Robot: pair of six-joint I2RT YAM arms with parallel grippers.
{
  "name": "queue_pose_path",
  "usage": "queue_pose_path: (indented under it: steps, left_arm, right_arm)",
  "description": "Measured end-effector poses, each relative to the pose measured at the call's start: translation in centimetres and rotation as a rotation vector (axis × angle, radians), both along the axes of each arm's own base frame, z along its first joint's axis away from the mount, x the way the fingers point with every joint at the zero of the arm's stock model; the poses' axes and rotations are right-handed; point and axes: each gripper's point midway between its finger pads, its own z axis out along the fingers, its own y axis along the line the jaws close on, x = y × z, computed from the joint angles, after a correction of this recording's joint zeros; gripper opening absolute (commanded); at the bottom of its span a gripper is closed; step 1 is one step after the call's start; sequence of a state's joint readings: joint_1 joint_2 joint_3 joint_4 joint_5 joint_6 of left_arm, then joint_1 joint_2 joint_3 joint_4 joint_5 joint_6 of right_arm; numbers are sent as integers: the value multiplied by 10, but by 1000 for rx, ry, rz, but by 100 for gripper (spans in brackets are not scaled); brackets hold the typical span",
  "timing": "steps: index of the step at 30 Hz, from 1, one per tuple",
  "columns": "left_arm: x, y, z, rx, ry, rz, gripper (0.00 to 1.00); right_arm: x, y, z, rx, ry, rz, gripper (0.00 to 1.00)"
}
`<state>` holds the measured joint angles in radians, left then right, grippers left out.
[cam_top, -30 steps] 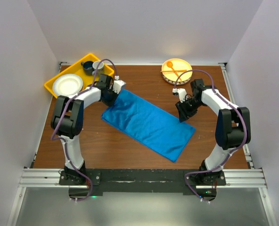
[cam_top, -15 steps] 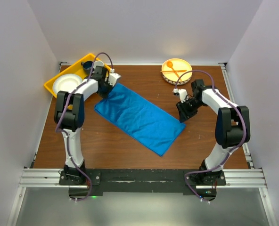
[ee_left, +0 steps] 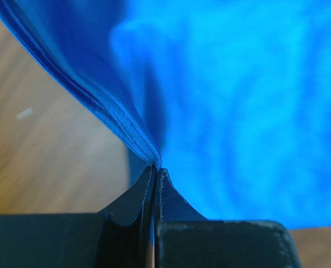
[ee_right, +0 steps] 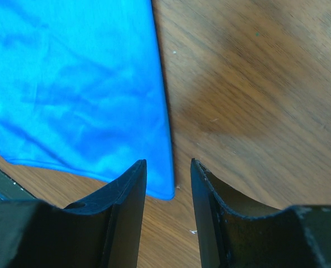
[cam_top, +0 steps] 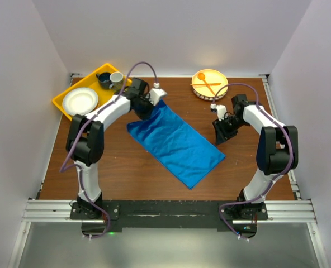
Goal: Fold the napkin into a case and place the utensils inside
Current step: Pick up the rectangle-folded napkin at the center of the board, then fold the rectangle-folded napkin at the center of the board.
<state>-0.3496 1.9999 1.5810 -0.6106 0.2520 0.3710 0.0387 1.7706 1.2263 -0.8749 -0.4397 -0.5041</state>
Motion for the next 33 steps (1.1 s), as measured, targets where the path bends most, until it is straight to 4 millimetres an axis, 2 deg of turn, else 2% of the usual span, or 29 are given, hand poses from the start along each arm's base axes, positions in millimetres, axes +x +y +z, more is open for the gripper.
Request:
queue_pose_path:
  steps: [3, 10, 15, 19, 21, 22, 24, 25, 26, 28, 31, 33]
  left_arm:
    - [-30, -48, 8, -61, 32, -70, 0]
    - [-113, -142, -1, -145, 174, -200, 0]
    - [-165, -194, -9, -200, 267, -273, 0]
    - [-200, -223, -22, -232, 353, -303, 0]
    - [-211, -233, -27, -250, 394, -306, 2]
    - [-215, -237, -30, -259, 417, -307, 22]
    - [-223, -243, -32, -284, 458, -309, 42]
    - [-226, -245, -31, -302, 475, -308, 59]
    - [-228, -245, -30, -315, 487, -314, 66]
    - [-226, -243, -24, -355, 489, -317, 74]
    - [-211, -216, -11, -393, 466, -282, 73]
    - [-188, -194, 2, -394, 396, -255, 72]
  right_arm:
    - [0, -3, -2, 0, 9, -11, 41]
    - [-2, -10, 0, -3, 25, -30, 41]
    - [0, -21, 2, -4, 29, -66, 42]
    - [1, -32, 4, -8, 33, -100, 41]
    - [4, -37, 6, -12, 27, -113, 42]
    - [5, -39, 7, -14, 24, -119, 43]
    - [8, -43, 8, -24, 16, -126, 46]
    - [8, -44, 9, -27, 15, -127, 48]
    - [9, -44, 9, -29, 13, -126, 52]
    - [10, -44, 10, -28, 15, -122, 57]
    - [8, -43, 9, -20, 30, -116, 60]
    - [6, -38, 5, -1, 53, -111, 60]
